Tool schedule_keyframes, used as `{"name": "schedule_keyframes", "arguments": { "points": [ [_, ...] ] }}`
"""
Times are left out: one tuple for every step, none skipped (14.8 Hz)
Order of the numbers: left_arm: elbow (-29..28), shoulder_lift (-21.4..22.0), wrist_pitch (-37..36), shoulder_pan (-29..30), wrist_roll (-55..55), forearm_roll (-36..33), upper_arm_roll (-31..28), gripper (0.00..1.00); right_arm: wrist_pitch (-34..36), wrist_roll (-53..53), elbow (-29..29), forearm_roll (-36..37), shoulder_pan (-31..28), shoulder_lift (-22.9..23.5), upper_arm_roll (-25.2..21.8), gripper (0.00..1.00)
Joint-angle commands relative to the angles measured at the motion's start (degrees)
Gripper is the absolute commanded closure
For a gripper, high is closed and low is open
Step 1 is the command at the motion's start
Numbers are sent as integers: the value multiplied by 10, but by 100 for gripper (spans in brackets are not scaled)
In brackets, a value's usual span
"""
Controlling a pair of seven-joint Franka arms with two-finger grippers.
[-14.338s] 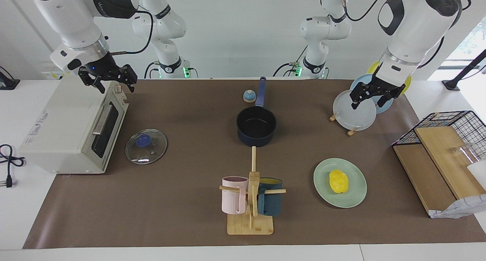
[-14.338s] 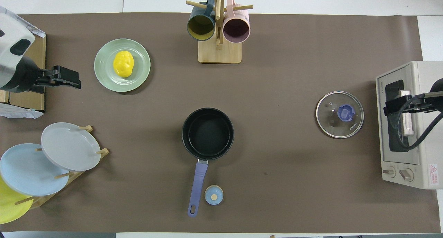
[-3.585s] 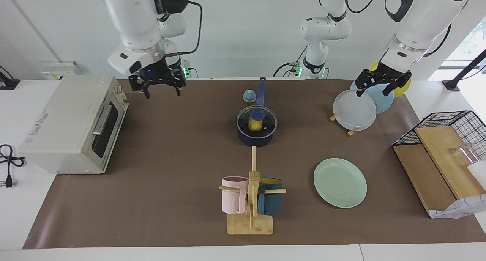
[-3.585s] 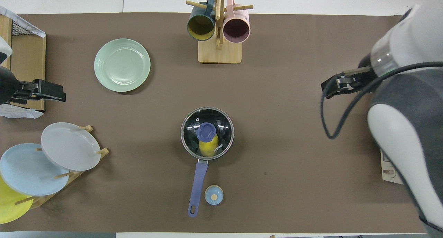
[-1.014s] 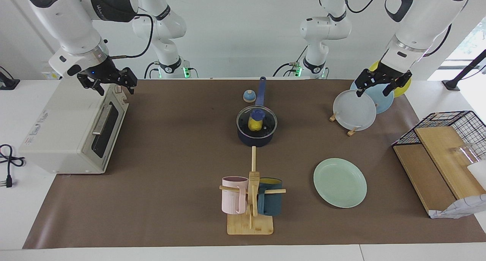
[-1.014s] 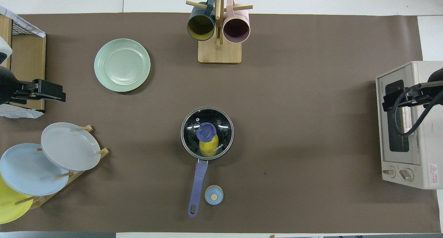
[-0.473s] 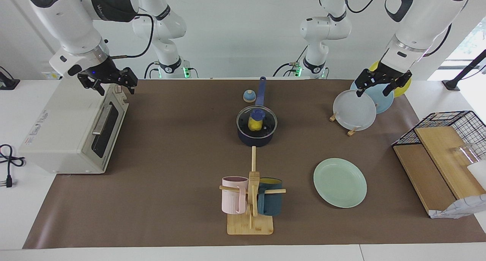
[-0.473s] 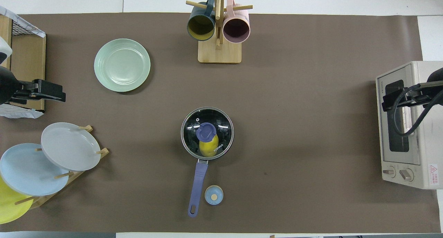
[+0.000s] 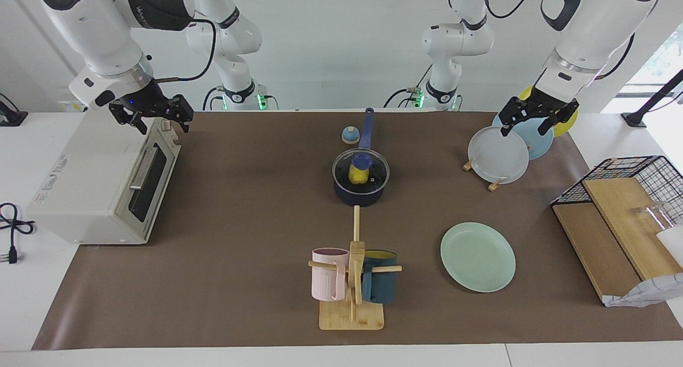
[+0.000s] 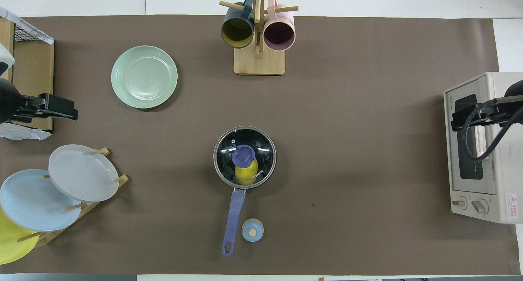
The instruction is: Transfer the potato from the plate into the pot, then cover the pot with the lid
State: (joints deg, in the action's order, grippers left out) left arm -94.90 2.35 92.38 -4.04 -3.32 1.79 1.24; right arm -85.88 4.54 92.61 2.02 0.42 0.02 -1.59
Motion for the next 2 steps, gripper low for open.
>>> {"name": "schedule_keyframes", "arguments": {
  "points": [
    [-15,15,1,7,4,-6,5,0,-3,-8,-8,-7,-2,4,2,0],
    [-15,15,1,7,4,-6,5,0,-3,-8,-8,-8,-2,4,2,0]
  ]
}}
